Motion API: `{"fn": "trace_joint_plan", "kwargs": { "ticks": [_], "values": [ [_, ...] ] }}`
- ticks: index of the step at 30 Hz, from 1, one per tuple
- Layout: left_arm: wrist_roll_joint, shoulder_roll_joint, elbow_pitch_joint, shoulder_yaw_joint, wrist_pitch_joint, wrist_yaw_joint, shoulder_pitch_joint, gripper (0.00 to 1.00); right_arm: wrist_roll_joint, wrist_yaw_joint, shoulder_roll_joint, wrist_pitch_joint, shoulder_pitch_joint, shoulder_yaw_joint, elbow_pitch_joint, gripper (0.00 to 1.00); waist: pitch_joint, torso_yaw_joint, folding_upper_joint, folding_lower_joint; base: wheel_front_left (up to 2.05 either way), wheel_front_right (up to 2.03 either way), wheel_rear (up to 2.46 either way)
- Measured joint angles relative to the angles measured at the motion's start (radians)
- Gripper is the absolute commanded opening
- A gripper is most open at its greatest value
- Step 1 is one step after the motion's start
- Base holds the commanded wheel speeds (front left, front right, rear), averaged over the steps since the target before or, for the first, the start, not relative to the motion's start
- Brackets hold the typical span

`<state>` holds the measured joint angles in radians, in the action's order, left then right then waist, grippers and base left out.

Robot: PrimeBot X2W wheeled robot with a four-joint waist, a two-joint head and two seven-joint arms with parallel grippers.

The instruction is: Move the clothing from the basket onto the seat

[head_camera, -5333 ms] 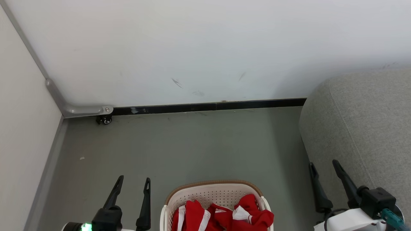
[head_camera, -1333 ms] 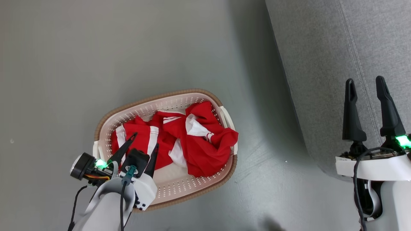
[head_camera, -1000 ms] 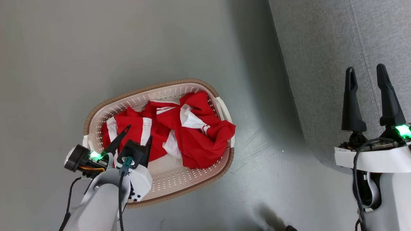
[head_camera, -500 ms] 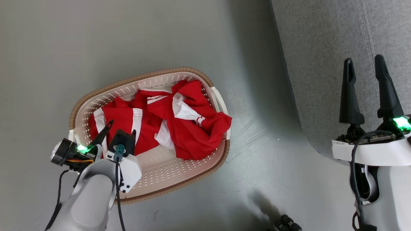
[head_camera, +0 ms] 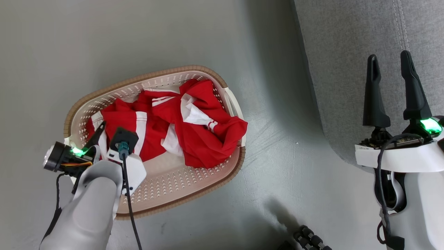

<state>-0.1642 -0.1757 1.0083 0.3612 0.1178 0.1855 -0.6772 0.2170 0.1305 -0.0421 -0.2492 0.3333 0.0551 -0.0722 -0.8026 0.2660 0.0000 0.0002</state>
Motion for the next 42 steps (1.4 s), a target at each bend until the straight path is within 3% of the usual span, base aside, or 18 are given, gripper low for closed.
{"fn": "trace_joint_plan", "kwargs": {
  "ticks": [8,9,13,14,17,28,42],
  "values": [
    [-0.007,0.002,0.034,-0.006,-0.042,0.035,-0.04,0.99,0.005,0.0,0.0,0.0,0.01,-0.004,0.001,1.0,-0.02,0.012,0.0,0.0,0.0,0.0,0.0],
    [-0.007,0.003,0.038,-0.007,-0.049,0.035,-0.044,0.93,0.005,0.0,0.0,0.0,0.015,-0.004,0.001,1.0,-0.022,0.013,0.0,-0.0001,0.0,0.0,0.0],
    [-0.007,0.011,0.058,-0.008,-0.065,0.045,-0.048,0.46,0.015,0.0,0.0,0.0,0.021,-0.01,0.001,1.0,-0.029,0.019,0.0,-0.0001,0.0,0.0,0.0],
    [-0.007,0.012,0.06,-0.008,-0.065,0.045,-0.048,0.4,0.015,0.0,0.0,0.0,0.021,-0.012,0.001,1.0,-0.031,0.02,0.0,0.0,0.0,0.0,0.0],
    [-0.007,0.011,0.072,-0.007,-0.065,0.045,-0.052,0.0,0.018,0.0,0.0,0.0,0.022,-0.016,0.001,1.0,-0.035,0.024,0.0,0.0,0.0,0.0,0.0],
    [-0.017,0.031,0.076,0.011,-0.043,0.045,-0.065,0.0,0.023,0.0,0.0,0.0,0.037,-0.007,-0.002,1.0,-0.025,0.019,0.0,0.0,0.0,0.0,0.0],
    [-0.006,0.027,0.043,0.008,0.07,0.054,-0.046,0.0,0.02,0.0,0.0,0.0,0.039,-0.017,-0.018,1.0,0.018,-0.015,0.0,0.0,0.0,0.0,0.0]
  ]
}}
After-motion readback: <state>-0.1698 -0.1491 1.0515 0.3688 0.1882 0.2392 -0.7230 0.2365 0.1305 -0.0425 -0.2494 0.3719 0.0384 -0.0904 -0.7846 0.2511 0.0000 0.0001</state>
